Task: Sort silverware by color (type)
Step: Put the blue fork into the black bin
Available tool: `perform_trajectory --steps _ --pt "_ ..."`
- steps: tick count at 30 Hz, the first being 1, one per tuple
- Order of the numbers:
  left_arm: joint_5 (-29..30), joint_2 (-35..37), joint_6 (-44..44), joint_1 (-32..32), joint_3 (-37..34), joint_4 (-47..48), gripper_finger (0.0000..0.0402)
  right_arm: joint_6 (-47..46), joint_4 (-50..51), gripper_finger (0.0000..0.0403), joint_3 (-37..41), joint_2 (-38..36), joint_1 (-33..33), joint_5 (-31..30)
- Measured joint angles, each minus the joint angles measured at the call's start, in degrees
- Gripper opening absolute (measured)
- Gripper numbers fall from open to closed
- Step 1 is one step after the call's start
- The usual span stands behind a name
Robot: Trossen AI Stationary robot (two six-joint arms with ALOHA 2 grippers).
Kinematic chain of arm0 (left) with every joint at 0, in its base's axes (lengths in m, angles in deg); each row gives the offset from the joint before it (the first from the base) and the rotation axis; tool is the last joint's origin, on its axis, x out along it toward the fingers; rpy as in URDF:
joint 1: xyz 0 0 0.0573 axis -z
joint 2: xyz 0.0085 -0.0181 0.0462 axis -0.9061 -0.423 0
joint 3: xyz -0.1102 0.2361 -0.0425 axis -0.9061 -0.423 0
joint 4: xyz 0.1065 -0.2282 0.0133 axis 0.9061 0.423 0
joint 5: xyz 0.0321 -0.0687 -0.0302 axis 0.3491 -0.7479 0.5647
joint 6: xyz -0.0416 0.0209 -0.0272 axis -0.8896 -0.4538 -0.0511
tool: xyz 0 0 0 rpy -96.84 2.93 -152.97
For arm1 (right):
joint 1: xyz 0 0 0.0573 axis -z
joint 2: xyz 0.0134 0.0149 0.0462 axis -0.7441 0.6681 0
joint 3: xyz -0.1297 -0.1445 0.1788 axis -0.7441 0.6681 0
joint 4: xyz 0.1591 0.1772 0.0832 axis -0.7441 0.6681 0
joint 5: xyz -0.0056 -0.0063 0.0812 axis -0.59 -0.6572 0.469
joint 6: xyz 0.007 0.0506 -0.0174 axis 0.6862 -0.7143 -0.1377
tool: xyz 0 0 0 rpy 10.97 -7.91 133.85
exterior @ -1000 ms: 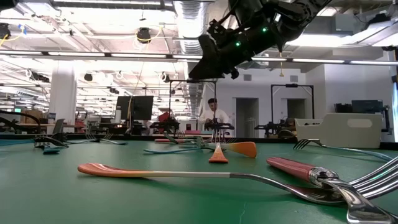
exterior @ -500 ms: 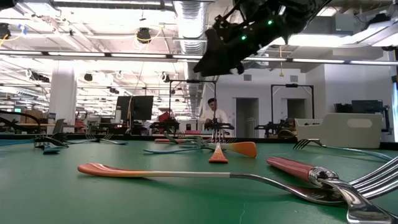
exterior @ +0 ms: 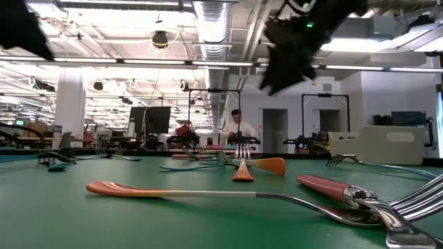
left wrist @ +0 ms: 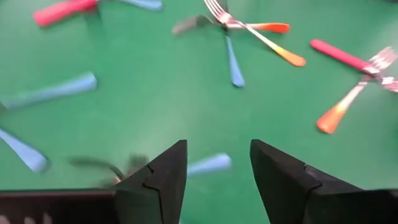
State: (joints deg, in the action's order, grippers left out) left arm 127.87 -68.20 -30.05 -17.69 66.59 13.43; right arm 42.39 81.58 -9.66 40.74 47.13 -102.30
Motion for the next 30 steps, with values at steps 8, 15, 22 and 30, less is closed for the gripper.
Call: perform_trajectory --steps 8,15,22,30 --pt "-0.2 -2.8 28.9 -13.0 0.0 -10.2 0.0153 -21.1 19.3 0.0224 0.0 0.4 -6.3 0.1" --pt "-3.0 -6.4 45.9 -21.6 0.0 -17.0 0.0152 -34.7 27.5 0.0224 0.0 0.4 -11.5 0.1" --pt "-10.3 -7.9 58.8 -29.5 0.0 -24.9 0.0152 -40.4 26.0 0.0223 3.9 0.4 -13.4 1.7" --pt "-20.0 -7.9 69.0 -35.9 0.0 -34.6 0.0152 -47.7 19.9 0.0223 10.1 0.4 -15.8 1.9"
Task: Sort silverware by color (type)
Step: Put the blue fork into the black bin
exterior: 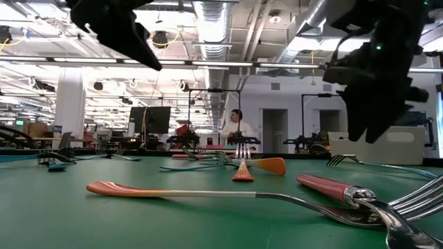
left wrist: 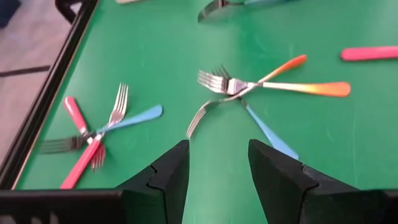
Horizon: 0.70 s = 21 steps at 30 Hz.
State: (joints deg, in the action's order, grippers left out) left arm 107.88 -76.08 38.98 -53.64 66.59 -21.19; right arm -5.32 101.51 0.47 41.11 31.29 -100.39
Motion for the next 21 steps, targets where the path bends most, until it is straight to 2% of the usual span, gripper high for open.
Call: perform_trajectory --steps 3,9,16,21 --pt "-2.2 0.0 2.2 -1.7 -1.2 -4.9 0.0152 -0.1 -2.4 0.0223 1.6 0.0 -0.5 0.0" --pt "-10.0 0.0 4.7 -5.4 -11.3 -23.9 0.0152 -0.2 -3.9 0.0223 3.5 0.0 0.5 0.0" --pt "-10.8 0.4 3.7 -6.2 -21.5 -40.8 0.0152 -0.3 -4.6 0.0222 4.1 0.0 1.8 -0.1" --pt "-12.7 0.4 1.6 -6.3 -27.2 -49.3 0.0152 -0.7 -5.7 0.0212 4.1 2.1 2.0 0.1"
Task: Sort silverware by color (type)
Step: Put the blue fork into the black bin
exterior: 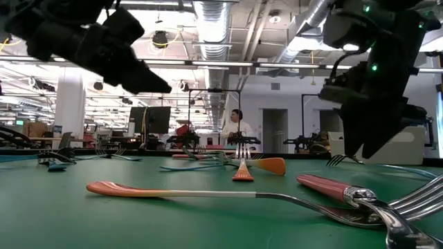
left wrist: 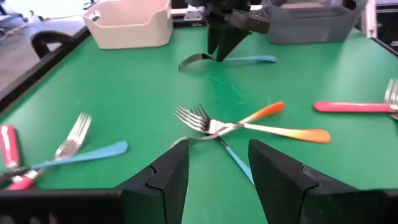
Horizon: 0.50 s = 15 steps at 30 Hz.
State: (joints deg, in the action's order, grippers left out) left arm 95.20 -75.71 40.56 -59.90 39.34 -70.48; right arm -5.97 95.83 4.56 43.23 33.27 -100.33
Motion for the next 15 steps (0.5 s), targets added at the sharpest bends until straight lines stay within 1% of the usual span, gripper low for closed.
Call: perform_trajectory --steps 3,6,11,15 --pt "0.4 0.0 -0.3 0.0 -2.2 -2.3 0.0152 0.5 -1.2 0.0205 -0.1 2.3 0.7 2.7" --pt "0.9 0.0 -0.5 0.0 -2.6 -2.1 0.0152 1.7 -2.4 0.0199 -0.2 4.3 1.6 4.9" --pt "0.9 0.0 -3.0 0.2 -2.7 -1.0 0.0152 2.0 -2.0 0.0186 -1.4 6.0 1.9 6.2" --pt "1.0 0.0 -3.1 0.3 -2.7 -1.1 0.0152 1.5 -1.7 0.0166 -2.4 6.2 1.8 6.7"
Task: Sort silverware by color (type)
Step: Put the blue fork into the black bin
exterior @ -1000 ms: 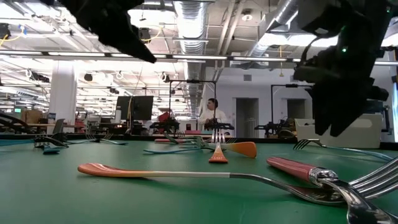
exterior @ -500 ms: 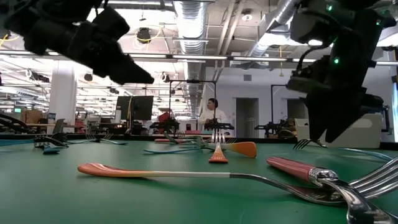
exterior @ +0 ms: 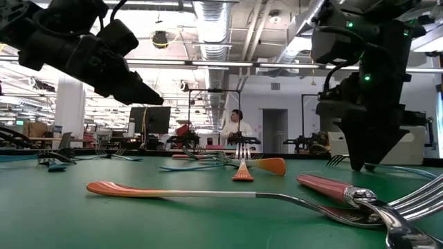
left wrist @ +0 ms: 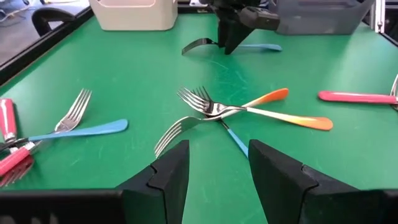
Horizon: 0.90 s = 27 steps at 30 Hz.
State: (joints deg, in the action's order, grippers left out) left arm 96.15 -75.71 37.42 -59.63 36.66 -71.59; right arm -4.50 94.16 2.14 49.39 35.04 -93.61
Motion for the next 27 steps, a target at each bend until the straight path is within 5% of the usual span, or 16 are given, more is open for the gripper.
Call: perform_trajectory --steps 9,18,27 --pt "12.1 0.0 -2.7 0.0 0.0 3.1 0.0152 -0.1 -0.3 0.0095 -1.0 0.2 -0.6 1.7" --pt "12.2 0.0 -3.4 0.0 0.0 4.1 0.0152 3.9 -1.4 0.0035 -3.4 0.3 -0.7 0.6" --pt "12.1 0.0 -3.3 0.0 0.0 5.7 0.0152 18.4 1.0 0.0037 -12.1 -2.1 1.0 -6.5"
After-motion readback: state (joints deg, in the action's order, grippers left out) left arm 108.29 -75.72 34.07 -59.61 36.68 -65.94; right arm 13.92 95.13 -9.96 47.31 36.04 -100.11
